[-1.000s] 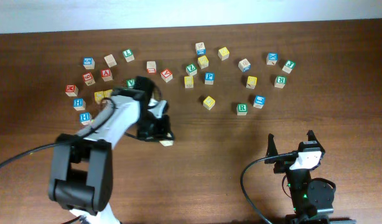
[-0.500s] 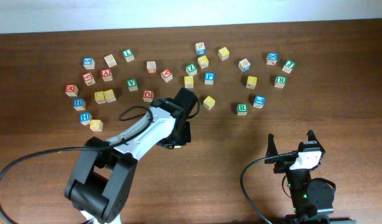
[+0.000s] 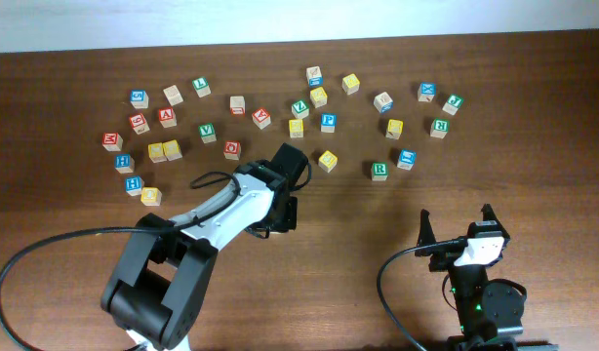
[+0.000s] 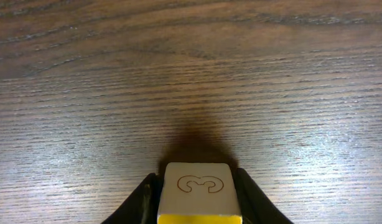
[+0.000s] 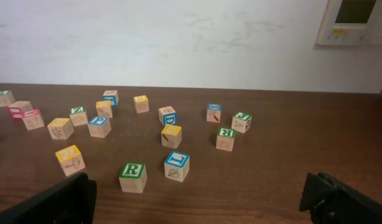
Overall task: Spell out CVPR
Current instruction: 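Carry the C block forward-right and set it down, open left gripper, then move the left gripper to the green V block and grasp it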
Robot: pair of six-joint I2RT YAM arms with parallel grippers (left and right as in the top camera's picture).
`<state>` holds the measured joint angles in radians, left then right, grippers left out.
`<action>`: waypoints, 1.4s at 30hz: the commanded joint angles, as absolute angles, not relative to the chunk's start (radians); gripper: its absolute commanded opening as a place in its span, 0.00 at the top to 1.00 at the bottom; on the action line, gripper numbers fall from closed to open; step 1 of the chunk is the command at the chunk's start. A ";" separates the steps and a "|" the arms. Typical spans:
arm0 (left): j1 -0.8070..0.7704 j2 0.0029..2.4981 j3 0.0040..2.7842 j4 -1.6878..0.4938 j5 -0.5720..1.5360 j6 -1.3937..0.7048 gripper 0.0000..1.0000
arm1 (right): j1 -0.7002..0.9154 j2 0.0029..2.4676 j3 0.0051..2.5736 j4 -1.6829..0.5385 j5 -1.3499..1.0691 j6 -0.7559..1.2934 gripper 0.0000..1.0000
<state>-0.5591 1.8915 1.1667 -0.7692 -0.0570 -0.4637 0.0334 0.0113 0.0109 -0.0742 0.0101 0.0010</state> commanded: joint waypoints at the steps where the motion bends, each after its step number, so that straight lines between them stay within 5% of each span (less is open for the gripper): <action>1: -0.560 1.899 1.160 -0.767 -0.049 -0.455 0.60 | 0.038 0.006 0.006 -0.082 0.012 0.004 0.01; 6: -0.560 1.899 1.160 -0.767 -0.013 -0.458 0.72 | 0.038 0.006 0.006 -0.082 0.012 0.004 0.02; 21: -0.560 1.899 1.163 -0.771 0.023 -0.538 0.72 | 0.038 0.006 0.006 -0.082 0.012 0.004 0.02; 25: -0.560 1.899 1.193 -0.786 0.023 -0.537 0.59 | 0.038 0.006 0.006 -0.082 0.012 0.004 0.02; 37: -0.383 1.898 1.723 -1.189 -0.033 -0.492 0.51 | 0.038 0.006 0.006 -0.082 0.012 0.004 0.02; 39: -0.288 1.898 1.719 -1.190 -0.078 -0.492 0.31 | 0.038 0.006 0.006 -0.082 0.012 0.004 0.02; 41: -0.204 1.898 1.709 -1.210 -0.076 -0.492 0.30 | 0.038 0.006 0.006 -0.082 0.012 0.004 0.02; 42: -0.168 1.898 1.697 -1.224 -0.076 -0.492 0.19 | 0.038 0.006 0.006 -0.082 0.012 0.004 0.02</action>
<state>-0.2237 1.9003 1.7119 -1.2045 -0.0536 -0.4973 0.0334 0.0113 0.0109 -0.0746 0.0101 0.0006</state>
